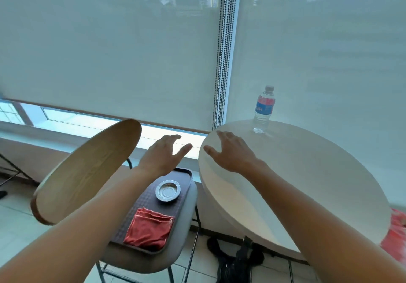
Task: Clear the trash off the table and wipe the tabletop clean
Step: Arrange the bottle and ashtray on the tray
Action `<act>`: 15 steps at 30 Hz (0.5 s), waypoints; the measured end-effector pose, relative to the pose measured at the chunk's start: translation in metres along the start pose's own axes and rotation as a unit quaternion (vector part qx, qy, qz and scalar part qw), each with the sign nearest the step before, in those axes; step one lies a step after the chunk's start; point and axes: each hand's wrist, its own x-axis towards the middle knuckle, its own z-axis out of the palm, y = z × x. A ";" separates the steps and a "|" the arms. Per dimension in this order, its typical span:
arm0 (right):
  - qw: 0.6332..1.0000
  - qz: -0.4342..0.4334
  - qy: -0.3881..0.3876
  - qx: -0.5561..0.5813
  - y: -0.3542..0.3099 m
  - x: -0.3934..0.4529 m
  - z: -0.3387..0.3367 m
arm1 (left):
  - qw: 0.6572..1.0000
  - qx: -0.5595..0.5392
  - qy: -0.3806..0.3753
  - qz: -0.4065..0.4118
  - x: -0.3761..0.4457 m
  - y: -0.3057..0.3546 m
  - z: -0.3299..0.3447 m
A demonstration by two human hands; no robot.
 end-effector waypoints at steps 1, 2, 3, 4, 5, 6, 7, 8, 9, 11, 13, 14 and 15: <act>1.000 -0.014 0.001 0.003 -0.004 -0.001 0.003 | 1.000 -0.002 0.005 -0.009 -0.006 -0.002 -0.001; 1.000 -0.028 0.001 0.007 -0.009 -0.002 0.005 | 1.000 -0.003 0.010 -0.017 -0.013 -0.005 -0.003; 0.999 -0.040 0.001 0.010 -0.013 -0.003 0.007 | 1.000 -0.004 0.014 -0.024 -0.020 -0.006 -0.005; 0.999 -0.052 0.001 0.013 -0.017 -0.003 0.008 | 0.999 -0.003 0.019 -0.031 -0.026 -0.008 -0.007; 0.998 -0.063 0.000 0.016 -0.021 -0.003 0.010 | 0.999 0.000 0.025 -0.038 -0.031 -0.010 -0.008; 0.997 -0.074 -0.003 0.018 -0.025 -0.003 0.012 | 0.998 0.001 0.030 -0.047 -0.037 -0.012 -0.010; 0.996 -0.084 -0.005 0.018 -0.030 -0.003 0.014 | 0.998 0.000 0.033 -0.058 -0.042 -0.015 -0.012; 0.996 -0.093 -0.007 0.019 -0.035 -0.002 0.016 | 0.997 -0.002 0.035 -0.067 -0.048 -0.018 -0.014; 0.995 -0.101 -0.009 0.020 -0.039 -0.001 0.019 | 0.997 -0.002 0.037 -0.074 -0.053 -0.021 -0.016; 0.993 -0.116 -0.015 0.027 -0.051 0.001 0.025 | 0.995 0.002 0.041 -0.086 -0.060 -0.029 -0.019; 0.991 -0.129 -0.021 0.032 -0.063 0.003 0.033 | 0.994 0.013 0.045 -0.101 -0.064 -0.039 -0.022; 0.990 -0.135 -0.022 0.033 -0.070 0.004 0.037 | 0.993 0.017 0.047 -0.109 -0.065 -0.045 -0.023; 0.989 -0.141 -0.021 0.032 -0.076 0.006 0.041 | 0.992 0.021 0.045 -0.118 -0.064 -0.053 -0.023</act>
